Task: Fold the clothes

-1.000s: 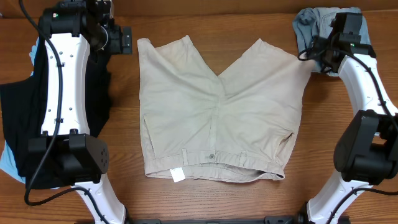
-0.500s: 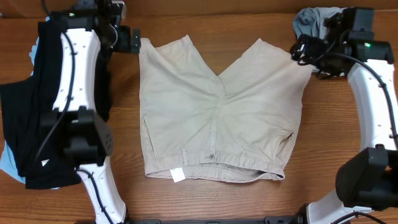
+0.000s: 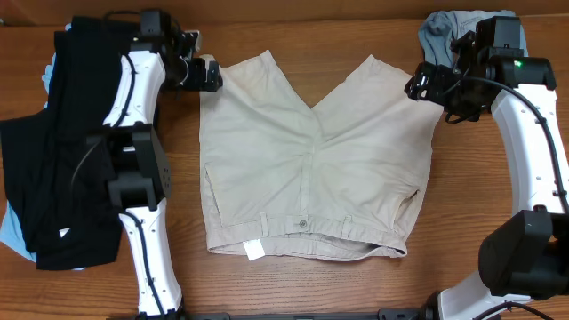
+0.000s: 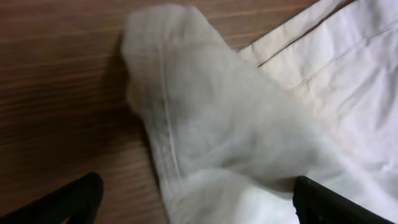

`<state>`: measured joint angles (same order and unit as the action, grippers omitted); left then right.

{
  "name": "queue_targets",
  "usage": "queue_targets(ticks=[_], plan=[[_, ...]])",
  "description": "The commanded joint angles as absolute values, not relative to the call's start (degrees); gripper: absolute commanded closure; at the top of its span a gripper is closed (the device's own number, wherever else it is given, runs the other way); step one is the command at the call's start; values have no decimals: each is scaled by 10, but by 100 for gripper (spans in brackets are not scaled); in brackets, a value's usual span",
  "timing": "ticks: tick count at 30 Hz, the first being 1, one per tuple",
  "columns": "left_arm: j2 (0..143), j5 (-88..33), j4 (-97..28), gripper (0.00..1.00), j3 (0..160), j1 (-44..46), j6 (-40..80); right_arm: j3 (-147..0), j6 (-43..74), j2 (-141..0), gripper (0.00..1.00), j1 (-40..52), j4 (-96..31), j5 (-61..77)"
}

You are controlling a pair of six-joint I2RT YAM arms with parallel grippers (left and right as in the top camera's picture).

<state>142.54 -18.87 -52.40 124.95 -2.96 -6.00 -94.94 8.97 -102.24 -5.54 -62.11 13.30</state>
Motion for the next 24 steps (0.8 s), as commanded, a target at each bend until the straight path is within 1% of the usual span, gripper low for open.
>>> queue_targets(ticks=[1, 5, 11, 13, 14, 17, 18, 19, 22, 24], plan=[[1448, -224, -515, 3, 1247, -26, -57, -956, 90, -1020, 0, -55, -623, 136], [1456, -225, -503, 12, 1247, -26, -57, -956, 90, -1020, 0, -55, -623, 136], [1463, -229, -485, 35, 1247, -24, -56, -956, 90, -1020, 0, -55, -623, 136], [1465, -235, -481, 48, 1247, -22, -56, -956, 90, -1020, 0, -55, -623, 136], [1465, -236, -479, 57, 1247, -22, -56, -956, 90, -1020, 0, -55, -623, 136], [1466, -236, -475, 79, 1247, -19, -56, -956, 90, -1020, 0, -55, -623, 136], [1466, -236, -472, 89, 1248, -19, -56, -956, 90, -1020, 0, -55, -623, 136], [1465, -236, -470, 95, 1248, -19, -56, -956, 90, -1020, 0, -55, -623, 136], [1465, -236, -495, 96, 1272, -23, -56, -956, 90, -1020, 0, -55, -623, 136], [1465, -236, -543, 96, 1312, -30, -56, -956, 90, -1020, 0, -55, -623, 136]])
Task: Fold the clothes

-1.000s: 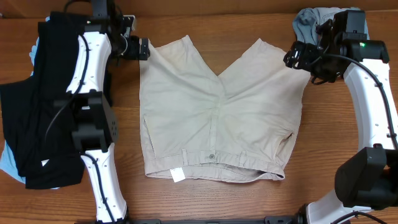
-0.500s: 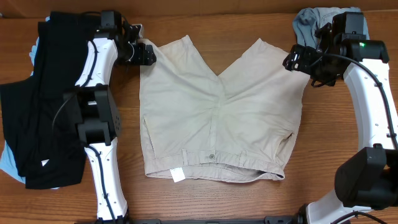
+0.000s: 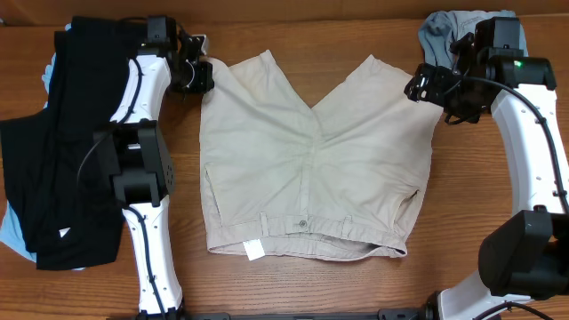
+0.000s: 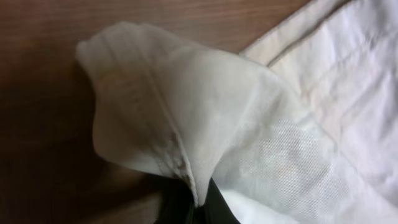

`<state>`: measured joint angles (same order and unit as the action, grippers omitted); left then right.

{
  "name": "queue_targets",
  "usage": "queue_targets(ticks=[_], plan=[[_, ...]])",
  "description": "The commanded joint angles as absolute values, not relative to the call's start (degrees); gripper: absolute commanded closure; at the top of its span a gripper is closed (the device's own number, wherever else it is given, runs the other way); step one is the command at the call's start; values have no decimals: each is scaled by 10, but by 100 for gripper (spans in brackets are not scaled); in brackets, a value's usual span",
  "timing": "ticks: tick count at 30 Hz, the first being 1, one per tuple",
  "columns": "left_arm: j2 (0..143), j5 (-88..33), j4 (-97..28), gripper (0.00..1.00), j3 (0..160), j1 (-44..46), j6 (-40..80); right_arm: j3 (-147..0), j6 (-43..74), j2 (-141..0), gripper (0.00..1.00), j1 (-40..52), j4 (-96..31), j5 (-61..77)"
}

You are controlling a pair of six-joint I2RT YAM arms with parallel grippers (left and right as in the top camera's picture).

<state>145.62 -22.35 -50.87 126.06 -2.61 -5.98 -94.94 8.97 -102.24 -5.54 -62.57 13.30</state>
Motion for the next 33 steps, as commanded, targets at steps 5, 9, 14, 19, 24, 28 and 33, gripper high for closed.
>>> queue_targets(ticks=[5, 9, 14, 19, 24, 28, 33], plan=[[1465, -236, -704, 96, 1448, -53, -57, -956, 90, -1020, 0, -55, -622, 136], [1465, -223, -810, 96, 1527, -63, -80, -956, 90, -1020, 0, -55, -622, 136], [1466, -195, -835, 95, 1521, -60, -93, -956, 90, -1020, 0, -55, -622, 136], [1466, -195, -846, 74, 1505, -50, -103, -956, 90, -1020, 0, -55, -622, 136], [1465, -268, -856, 70, 1523, -37, -103, -956, 90, -1020, 0, -55, -620, 136], [1465, -344, -844, 58, 1570, -16, -103, -956, 90, -1020, 0, -55, -620, 136], [1467, -268, -745, 30, 1584, 44, -84, -956, 89, -1020, 0, -55, -620, 136]])
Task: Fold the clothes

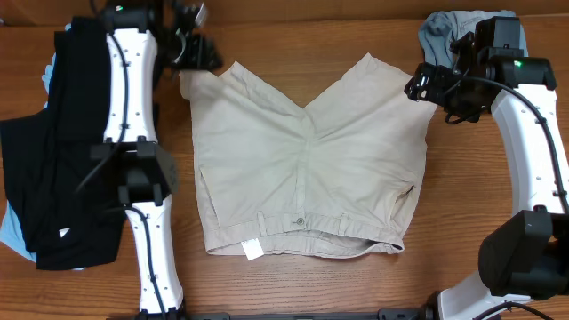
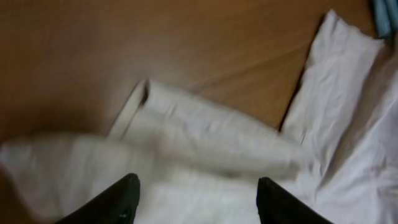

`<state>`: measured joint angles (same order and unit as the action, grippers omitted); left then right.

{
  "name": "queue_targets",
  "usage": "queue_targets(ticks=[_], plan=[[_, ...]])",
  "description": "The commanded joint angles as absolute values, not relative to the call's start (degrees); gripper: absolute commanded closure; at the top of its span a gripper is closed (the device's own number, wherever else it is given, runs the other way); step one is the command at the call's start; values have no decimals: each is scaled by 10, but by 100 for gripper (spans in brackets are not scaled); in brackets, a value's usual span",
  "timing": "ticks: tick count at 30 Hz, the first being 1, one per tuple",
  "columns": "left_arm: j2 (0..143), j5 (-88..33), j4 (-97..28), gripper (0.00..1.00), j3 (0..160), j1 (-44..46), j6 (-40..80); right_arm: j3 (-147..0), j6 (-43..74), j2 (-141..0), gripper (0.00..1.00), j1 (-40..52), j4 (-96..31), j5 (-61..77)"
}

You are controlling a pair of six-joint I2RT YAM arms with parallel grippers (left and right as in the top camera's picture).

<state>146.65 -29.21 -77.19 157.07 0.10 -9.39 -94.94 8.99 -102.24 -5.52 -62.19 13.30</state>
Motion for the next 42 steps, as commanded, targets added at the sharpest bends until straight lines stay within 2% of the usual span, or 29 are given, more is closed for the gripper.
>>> queue_targets(ticks=[1, 5, 9, 27, 31, 37, 42], plan=[[1469, -235, -725, 23, 1580, 58, -71, -956, 89, -1020, 0, -55, -620, 136], [1473, -108, -655, 12, 1555, 102, -19, -956, 89, -1020, 0, -55, -621, 136], [1482, -44, -627, 11, 1553, 118, 25, -956, 89, -1020, 0, -55, -623, 136], [1564, 8, -620, 12, 1550, 115, 86, -941, 85, -1020, 0, -55, -618, 136], [1583, 8, -613, 22, 1550, 116, 86, -941, 73, -1020, 0, -55, -616, 136], [1595, 6, -610, 53, 1550, 116, 86, -941, 72, -1020, 0, -55, -615, 136], [1595, 6, -598, 65, 1550, 116, 86, -941, 72, -1020, 0, -55, -614, 136]])
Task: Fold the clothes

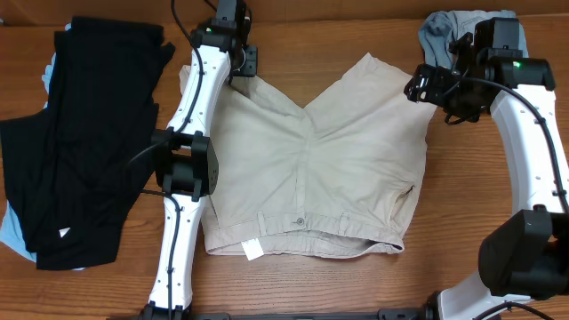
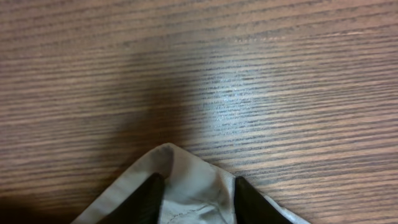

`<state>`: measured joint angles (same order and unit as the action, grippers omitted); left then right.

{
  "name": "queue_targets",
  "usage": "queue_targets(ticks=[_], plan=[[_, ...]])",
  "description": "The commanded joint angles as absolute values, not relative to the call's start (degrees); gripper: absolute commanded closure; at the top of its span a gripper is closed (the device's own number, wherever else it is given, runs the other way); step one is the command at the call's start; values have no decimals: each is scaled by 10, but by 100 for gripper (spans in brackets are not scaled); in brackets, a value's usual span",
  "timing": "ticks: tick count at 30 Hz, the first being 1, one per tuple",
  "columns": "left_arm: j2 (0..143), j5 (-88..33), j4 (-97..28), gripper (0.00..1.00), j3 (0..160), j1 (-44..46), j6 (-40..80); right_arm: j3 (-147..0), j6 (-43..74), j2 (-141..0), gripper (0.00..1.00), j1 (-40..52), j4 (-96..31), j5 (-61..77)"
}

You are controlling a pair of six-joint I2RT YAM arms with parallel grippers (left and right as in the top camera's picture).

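Beige shorts (image 1: 311, 169) lie flat on the wooden table, waistband toward the front, legs pointing to the back. My left gripper (image 1: 242, 73) is at the hem of the left leg, near its inner end. In the left wrist view a hem corner (image 2: 180, 163) lies between the two black fingers (image 2: 152, 198), which stand apart; the left gripper (image 2: 196, 198) is open around it. My right gripper (image 1: 420, 87) is at the outer corner of the right leg; the overhead view does not show whether it is open or shut.
A pile of black clothes (image 1: 71, 133) covers the left side of the table, with light blue fabric (image 1: 13, 233) under it. A blue-grey garment (image 1: 442, 31) lies at the back right behind the right arm. Bare wood runs along the front edge.
My left gripper has moved right along the left leg's hem, from its outer corner to near its inner end. Its fingers are closer together, with a hem corner between them. The right arm is unchanged.
My left gripper stood open around the left leg's outer hem corner, then was shut on it. By 1.4 s ago the leg was spread further to the back left and the gripper was open. Now it is further right on the hem.
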<state>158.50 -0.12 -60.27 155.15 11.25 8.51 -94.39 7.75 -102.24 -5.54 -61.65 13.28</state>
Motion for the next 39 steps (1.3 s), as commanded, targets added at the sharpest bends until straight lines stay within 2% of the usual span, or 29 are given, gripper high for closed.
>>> queue_targets(ticks=[1, 5, 10, 14, 22, 23, 24, 26, 28, 33, 39], plan=[[1595, 6, -598, 65, 1550, 116, 86, -941, 72, -1020, 0, -55, -614, 136], [1600, 5, -598, 68, 1550, 116, 86, -941, 72, -1020, 0, -55, -614, 136], [1602, 4, -599, 87, 1549, 116, 86, -941, 72, -1020, 0, -55, -614, 136], [1602, 4, -600, 96, 1549, 116, 86, -941, 72, -1020, 0, -55, -614, 136], [1602, 4, -600, 96, 1549, 116, 86, -941, 72, -1020, 0, -55, -614, 136], [1602, 4, -602, 65, 1549, 116, 86, -941, 72, -1020, 0, -55, -614, 136], [1602, 4, -605, 48, 1549, 116, 86, -941, 72, -1020, 0, -55, -614, 136], [1602, 4, -609, 40, 1549, 116, 86, -941, 72, -1020, 0, -55, -614, 136], [1606, 4, -611, 37, 1549, 117, 86, -941, 72, -1020, 0, -55, -614, 136], [1618, 4, -615, 39, 1549, 116, 86, -941, 72, -1020, 0, -55, -614, 136], [1619, 4, -616, 62, 1549, 116, 86, -941, 72, -1020, 0, -55, -614, 136]])
